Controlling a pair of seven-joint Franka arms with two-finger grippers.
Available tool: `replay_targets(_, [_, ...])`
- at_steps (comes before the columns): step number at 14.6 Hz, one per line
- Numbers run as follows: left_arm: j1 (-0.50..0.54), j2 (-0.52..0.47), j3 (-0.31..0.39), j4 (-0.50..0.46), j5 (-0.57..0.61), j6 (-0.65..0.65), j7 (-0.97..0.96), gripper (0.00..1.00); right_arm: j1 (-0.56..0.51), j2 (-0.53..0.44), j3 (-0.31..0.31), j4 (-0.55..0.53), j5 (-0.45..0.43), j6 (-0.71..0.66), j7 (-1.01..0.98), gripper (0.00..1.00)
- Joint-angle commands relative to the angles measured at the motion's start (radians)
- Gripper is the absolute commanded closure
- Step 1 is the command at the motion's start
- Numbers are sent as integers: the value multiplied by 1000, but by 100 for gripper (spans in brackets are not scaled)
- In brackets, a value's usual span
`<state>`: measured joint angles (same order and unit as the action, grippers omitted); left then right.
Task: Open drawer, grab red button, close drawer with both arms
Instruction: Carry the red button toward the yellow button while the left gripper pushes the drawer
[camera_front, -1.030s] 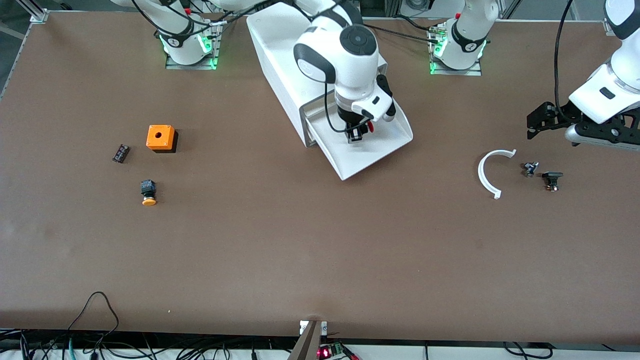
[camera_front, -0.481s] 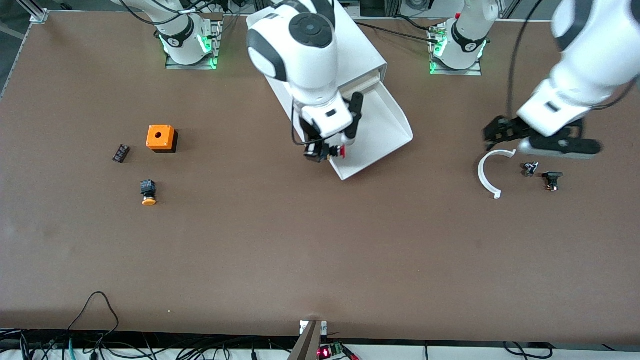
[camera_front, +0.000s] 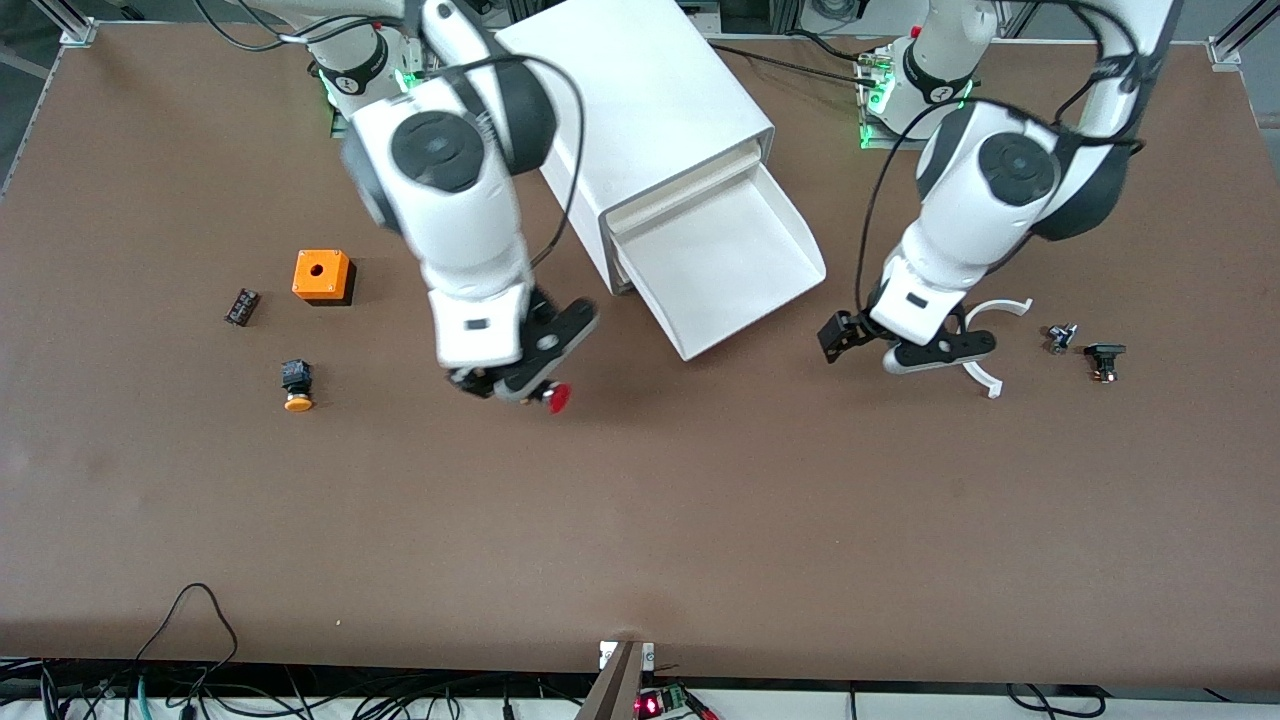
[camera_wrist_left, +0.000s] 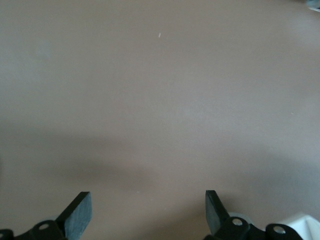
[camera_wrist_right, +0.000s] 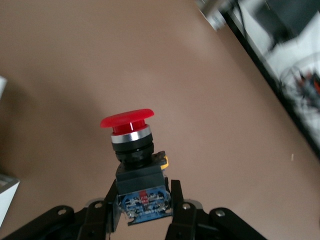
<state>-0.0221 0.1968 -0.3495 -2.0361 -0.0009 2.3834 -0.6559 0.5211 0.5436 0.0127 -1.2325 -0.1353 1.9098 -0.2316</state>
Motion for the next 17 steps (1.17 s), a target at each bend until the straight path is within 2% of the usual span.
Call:
replay_targets(1, [-24, 58, 6, -41, 2, 86, -103, 0, -70, -60, 9, -125, 63, 9, 170, 67])
replay_targets(5, [-56, 76, 3, -125, 1, 125, -238, 0, -151, -65, 4, -229, 65, 0, 372, 67])
replay_targets(7, [-78, 63, -25, -168, -10, 123, -338, 0, -183, -100, 3, -339, 51, -5, 483, 67])
replay_targets(10, [-76, 21, -114, -203, -11, 108, -483, 0, -248, -106, 3, -442, 48, 37, 525, 67])
replay_targets(13, [-76, -8, -212, -223, -10, 59, -548, 0, -283, -119, 3, -528, 48, 107, 525, 67])
replay_targets(17, [-76, -22, -313, -243, -11, 4, -536, 0, -329, -123, 3, -672, 45, 297, 511, 67])
